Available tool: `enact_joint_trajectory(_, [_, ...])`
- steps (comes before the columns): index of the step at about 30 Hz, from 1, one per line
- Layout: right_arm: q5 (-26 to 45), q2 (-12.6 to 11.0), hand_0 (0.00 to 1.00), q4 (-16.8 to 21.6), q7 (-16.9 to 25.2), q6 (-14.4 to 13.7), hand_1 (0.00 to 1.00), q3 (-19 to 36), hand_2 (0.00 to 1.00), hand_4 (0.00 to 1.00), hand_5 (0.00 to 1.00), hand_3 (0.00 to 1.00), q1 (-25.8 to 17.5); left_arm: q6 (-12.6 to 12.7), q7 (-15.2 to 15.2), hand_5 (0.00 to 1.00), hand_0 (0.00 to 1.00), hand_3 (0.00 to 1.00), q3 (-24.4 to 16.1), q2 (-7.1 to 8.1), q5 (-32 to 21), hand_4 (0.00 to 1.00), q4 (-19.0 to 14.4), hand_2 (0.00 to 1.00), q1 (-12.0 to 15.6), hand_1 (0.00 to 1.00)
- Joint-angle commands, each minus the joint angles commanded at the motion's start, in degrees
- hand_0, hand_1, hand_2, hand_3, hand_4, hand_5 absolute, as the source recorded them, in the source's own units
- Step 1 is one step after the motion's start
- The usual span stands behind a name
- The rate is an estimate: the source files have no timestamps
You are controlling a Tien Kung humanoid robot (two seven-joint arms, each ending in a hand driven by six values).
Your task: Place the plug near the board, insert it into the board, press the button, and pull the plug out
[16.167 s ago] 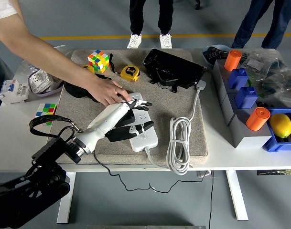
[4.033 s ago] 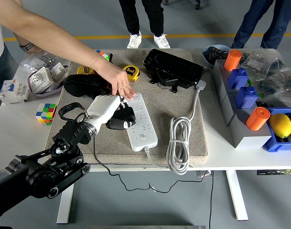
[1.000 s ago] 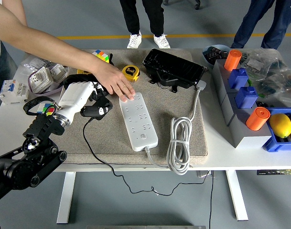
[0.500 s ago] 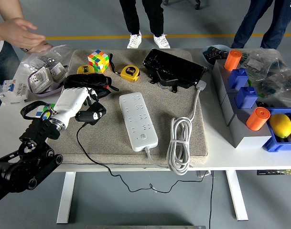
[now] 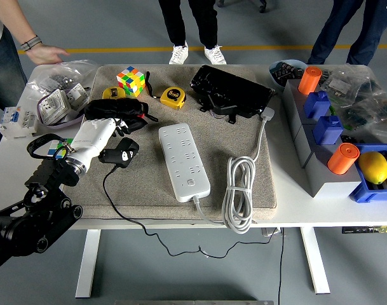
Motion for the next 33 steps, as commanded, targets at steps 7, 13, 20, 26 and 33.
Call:
enact_joint_trajectory(7, [-0.04,0.06,0.606,-0.01,0.02,0.02,0.611,0.1,0.563,0.706,0.207,0.541,0.05,-0.97,-1.08,0.46,0.511,0.696,-1.73,0.25,-1.69,0.998,-1.52,0.667,0.4,0.656])
enact_joint_trajectory(13, [-0.05,0.09,0.608,-0.05,0.0,0.04,0.611,0.11,0.562,0.706,0.205,0.541,0.1,-0.91,-2.43,0.659,0.601,0.728,-3.91,0.42,-3.75,0.998,-3.29,0.73,1.24,0.714])
enact_joint_trajectory(20, [-0.05,0.15,0.606,-0.11,-0.06,0.06,0.611,-0.02,0.563,0.705,0.204,0.542,0.22,2.22,-10.77,0.708,0.686,0.751,-7.62,0.36,-15.16,0.976,-3.25,0.772,3.28,0.76])
enact_joint_trajectory(26, [-0.03,0.31,0.607,-0.28,-0.13,0.03,0.611,-0.08,0.563,0.705,0.204,0.542,0.34,3.44,-19.02,0.688,0.712,0.754,-12.01,-0.54,-28.75,0.957,-2.2,0.789,5.28,0.773])
enact_joint_trajectory(33, [-0.1,0.34,0.607,-0.3,-0.23,-0.06,0.611,0.01,0.563,0.706,0.204,0.542,0.58,3.88,-20.49,0.506,0.7,0.705,-17.07,-1.33,-36.95,0.897,-1.21,0.739,6.64,0.732])
